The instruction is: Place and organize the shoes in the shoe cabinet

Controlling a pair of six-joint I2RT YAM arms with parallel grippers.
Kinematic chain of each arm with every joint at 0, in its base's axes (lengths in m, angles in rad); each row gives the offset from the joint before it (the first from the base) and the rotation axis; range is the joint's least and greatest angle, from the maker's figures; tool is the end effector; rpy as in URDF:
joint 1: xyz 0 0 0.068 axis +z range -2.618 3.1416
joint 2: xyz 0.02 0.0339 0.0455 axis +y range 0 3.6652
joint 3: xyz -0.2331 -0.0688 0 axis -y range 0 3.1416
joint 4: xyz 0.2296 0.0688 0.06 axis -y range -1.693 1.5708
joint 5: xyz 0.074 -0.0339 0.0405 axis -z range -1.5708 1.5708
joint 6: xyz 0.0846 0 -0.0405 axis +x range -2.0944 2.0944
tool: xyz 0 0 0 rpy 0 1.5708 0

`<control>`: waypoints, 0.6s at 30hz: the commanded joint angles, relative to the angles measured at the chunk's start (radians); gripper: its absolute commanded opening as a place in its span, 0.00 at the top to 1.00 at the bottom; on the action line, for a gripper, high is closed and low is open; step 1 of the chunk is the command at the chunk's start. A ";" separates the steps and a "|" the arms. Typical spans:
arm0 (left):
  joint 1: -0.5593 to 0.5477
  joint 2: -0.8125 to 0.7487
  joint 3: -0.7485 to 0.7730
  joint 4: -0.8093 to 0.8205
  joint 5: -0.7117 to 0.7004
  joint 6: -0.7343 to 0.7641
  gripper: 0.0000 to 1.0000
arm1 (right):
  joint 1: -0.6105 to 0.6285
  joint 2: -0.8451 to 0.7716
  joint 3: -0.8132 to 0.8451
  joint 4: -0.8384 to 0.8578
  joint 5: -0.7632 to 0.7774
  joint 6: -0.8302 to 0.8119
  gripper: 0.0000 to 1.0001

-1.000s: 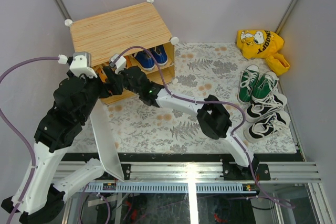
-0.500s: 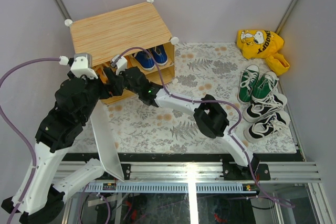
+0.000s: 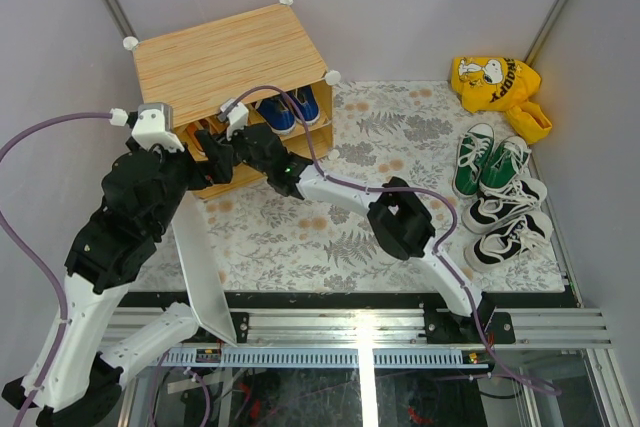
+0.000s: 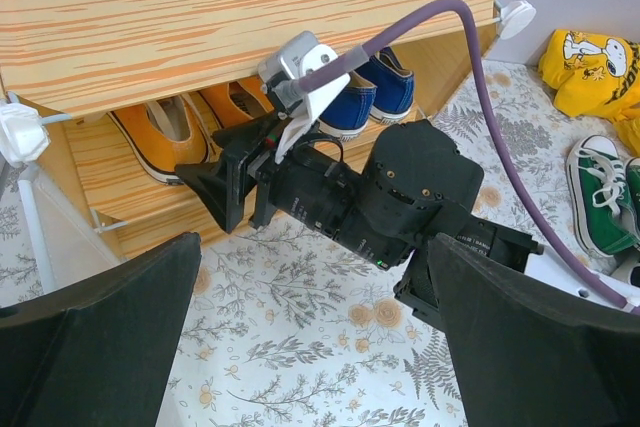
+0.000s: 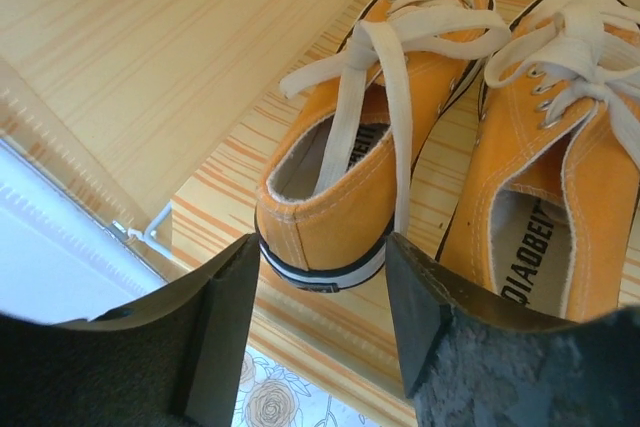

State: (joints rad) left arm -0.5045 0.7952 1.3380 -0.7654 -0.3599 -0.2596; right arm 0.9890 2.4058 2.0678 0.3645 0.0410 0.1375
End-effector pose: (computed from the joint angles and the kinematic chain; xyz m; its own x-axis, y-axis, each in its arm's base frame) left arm 0.1648 -0.0570 0.4161 -0.2257 -0.1498 -0.9626 0.0970 0.9797 -0.1752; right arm 0.3259 0.4892 0.2546 -0.0969 0.1019 -0.9901 -0.8066 0.5748 0.1381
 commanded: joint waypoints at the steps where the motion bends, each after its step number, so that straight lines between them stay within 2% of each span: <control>1: -0.007 0.004 0.000 0.030 -0.013 0.008 0.05 | -0.013 -0.094 -0.101 0.081 -0.072 0.011 0.37; 5: -0.006 -0.002 0.007 0.028 -0.004 -0.003 0.05 | 0.014 -0.199 -0.215 0.099 -0.056 -0.024 0.34; 9: -0.006 -0.008 0.016 0.021 -0.004 -0.005 0.05 | 0.018 -0.330 -0.357 0.100 0.009 0.019 0.33; 13: -0.006 0.004 0.014 0.012 -0.016 0.006 0.05 | 0.017 -0.463 -0.466 -0.090 0.180 0.042 0.31; 15: -0.006 0.010 0.006 0.013 -0.013 0.001 0.04 | 0.014 -0.533 -0.530 -0.209 0.310 0.047 0.23; 18: -0.006 0.010 -0.011 0.032 0.019 0.000 0.04 | -0.036 -0.647 -0.640 -0.414 0.490 0.116 0.06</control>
State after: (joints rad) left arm -0.5045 0.8024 1.3380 -0.7662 -0.3588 -0.2604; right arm 0.9985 1.9137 1.5211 0.2024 0.2489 0.1761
